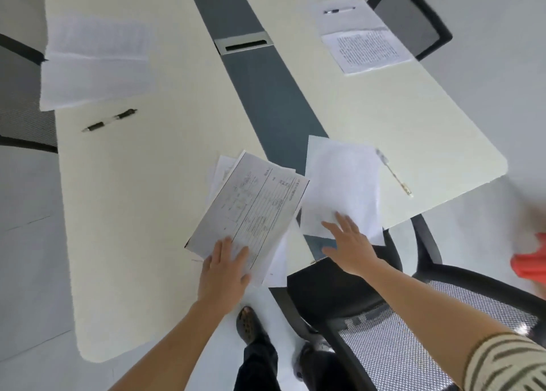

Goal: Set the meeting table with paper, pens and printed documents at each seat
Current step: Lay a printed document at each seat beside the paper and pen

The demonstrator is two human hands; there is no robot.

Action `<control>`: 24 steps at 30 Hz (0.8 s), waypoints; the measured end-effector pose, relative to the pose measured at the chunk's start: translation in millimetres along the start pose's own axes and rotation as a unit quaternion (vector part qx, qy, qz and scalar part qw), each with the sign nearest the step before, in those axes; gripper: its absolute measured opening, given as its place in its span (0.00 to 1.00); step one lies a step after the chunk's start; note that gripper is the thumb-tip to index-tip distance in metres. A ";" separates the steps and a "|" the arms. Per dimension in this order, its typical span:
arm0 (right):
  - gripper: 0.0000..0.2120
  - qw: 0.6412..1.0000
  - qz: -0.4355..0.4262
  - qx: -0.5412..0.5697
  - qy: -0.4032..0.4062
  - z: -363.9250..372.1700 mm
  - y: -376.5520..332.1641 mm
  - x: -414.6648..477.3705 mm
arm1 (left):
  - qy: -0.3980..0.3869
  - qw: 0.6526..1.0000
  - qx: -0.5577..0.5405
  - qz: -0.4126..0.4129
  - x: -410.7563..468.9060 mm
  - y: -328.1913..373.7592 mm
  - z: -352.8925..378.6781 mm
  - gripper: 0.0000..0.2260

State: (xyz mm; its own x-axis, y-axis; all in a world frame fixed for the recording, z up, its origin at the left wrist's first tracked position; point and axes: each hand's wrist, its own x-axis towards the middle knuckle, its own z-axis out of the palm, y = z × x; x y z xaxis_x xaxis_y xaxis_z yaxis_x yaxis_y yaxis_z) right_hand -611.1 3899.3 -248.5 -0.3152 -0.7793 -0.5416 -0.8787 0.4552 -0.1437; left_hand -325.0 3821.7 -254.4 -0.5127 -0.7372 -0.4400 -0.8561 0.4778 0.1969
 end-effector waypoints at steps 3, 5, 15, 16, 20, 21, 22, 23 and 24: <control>0.29 1.000 -0.020 -0.006 0.006 -12.6 32.3 8.6 | 0.013 0.999 0.028 -0.036 -2.9 -5.7 5.0 0.26; 0.29 0.999 -0.032 -0.006 0.001 -23.2 49.5 13.7 | 0.009 0.998 0.043 -0.046 0.2 -1.2 4.3 0.26; 0.18 0.978 0.056 0.094 0.180 -78.5 127.9 47.3 | 0.025 0.997 0.049 0.053 37.6 108.8 -22.1 0.26; 0.18 0.971 0.098 0.105 0.191 -87.2 142.0 57.1 | 0.016 0.995 0.058 0.079 46.0 125.8 -21.9 0.26; 0.19 0.957 0.204 0.158 0.131 -94.7 183.0 88.3 | -0.011 0.988 0.082 0.129 76.9 176.9 -3.6 0.27; 0.17 0.954 0.207 0.179 0.120 -93.2 188.7 92.9 | -0.021 0.988 0.090 0.128 82.0 184.7 3.1 0.27; 0.14 0.950 0.205 0.203 0.118 -92.4 192.6 96.1 | -0.027 0.988 0.095 0.121 85.1 191.5 9.4 0.28; 0.12 0.946 0.200 0.225 0.123 -93.5 194.5 98.4 | -0.030 0.989 0.098 0.110 86.8 197.7 14.5 0.29; 0.11 0.942 0.189 0.242 0.136 -96.1 194.7 100.4 | -0.031 0.990 0.098 0.099 87.2 203.9 18.8 0.29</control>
State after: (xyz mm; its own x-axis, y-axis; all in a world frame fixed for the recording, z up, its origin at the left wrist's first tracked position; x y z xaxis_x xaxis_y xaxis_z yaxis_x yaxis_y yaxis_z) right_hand -848.4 3868.3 -251.3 -0.7107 -0.5735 -0.4074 -0.4393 0.8141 -0.3798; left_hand -543.1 3863.9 -269.1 -0.6589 -0.5922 -0.4638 -0.7073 0.6976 0.1141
